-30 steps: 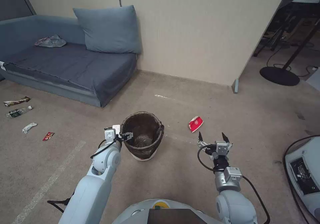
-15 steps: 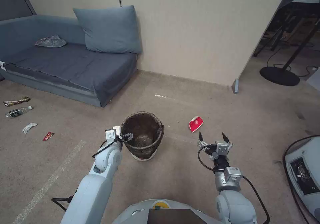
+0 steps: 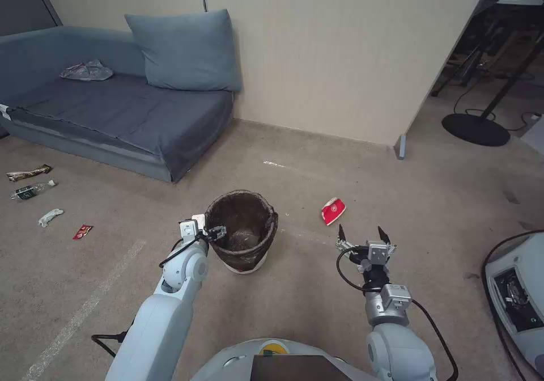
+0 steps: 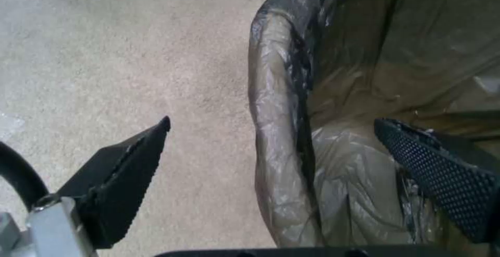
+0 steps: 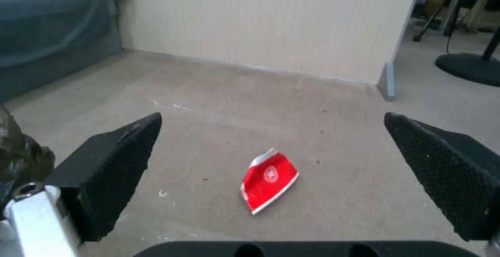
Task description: Pick up the trash bin, then pick up the garbage from the floor and place it into the trash bin.
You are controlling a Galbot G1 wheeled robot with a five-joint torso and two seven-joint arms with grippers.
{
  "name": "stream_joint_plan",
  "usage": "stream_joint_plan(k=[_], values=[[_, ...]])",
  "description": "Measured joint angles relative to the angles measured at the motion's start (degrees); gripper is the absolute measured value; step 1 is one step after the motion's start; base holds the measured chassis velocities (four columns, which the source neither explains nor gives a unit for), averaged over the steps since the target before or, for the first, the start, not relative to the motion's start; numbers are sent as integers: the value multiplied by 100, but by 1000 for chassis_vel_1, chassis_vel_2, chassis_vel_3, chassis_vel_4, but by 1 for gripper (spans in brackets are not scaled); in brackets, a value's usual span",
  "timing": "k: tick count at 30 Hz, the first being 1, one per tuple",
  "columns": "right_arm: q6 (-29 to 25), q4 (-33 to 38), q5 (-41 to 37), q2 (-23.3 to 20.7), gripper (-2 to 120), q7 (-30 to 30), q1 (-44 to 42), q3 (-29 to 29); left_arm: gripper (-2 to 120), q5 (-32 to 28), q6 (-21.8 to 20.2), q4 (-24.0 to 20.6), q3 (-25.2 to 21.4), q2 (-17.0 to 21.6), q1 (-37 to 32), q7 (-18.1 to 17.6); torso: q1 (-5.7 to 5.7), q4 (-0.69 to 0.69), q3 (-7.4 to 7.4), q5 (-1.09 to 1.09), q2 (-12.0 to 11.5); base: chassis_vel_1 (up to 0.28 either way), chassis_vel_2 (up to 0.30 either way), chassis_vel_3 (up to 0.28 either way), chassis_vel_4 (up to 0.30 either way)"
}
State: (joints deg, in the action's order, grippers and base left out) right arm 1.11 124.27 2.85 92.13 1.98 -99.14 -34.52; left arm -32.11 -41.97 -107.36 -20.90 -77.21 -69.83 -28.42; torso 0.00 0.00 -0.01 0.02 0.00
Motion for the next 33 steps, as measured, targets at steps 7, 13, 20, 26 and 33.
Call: stream_joint_plan(k=[7, 13, 20, 26, 33], values=[[2, -2, -55, 0, 100, 5, 3, 0, 95, -44, -1, 19, 16, 1, 11, -7, 0, 0, 0, 0, 0, 0, 0, 0, 0], [2, -2, -67, 0, 100, 9, 4, -1, 74, -65, -2, 25, 33, -20, 8, -17, 0, 0, 0, -1, 0, 0, 0, 0, 0], [1, -2, -75, 0, 100, 11, 6, 6, 46, -65, -6, 6, 45, -21, -11, -29, 0, 0, 1, -2, 0, 0, 0, 0, 0], [-8, -2, -92, 0, 100, 11, 7, 7, 27, -65, -8, 2, 50, -24, -15, -49, 0, 0, 1, -2, 0, 0, 0, 0, 0], [-24, -2, -139, 0, 100, 11, 5, 9, 5, -66, -9, -6, 82, -46, -22, -67, 0, 0, 1, -2, 0, 0, 0, 0, 0]])
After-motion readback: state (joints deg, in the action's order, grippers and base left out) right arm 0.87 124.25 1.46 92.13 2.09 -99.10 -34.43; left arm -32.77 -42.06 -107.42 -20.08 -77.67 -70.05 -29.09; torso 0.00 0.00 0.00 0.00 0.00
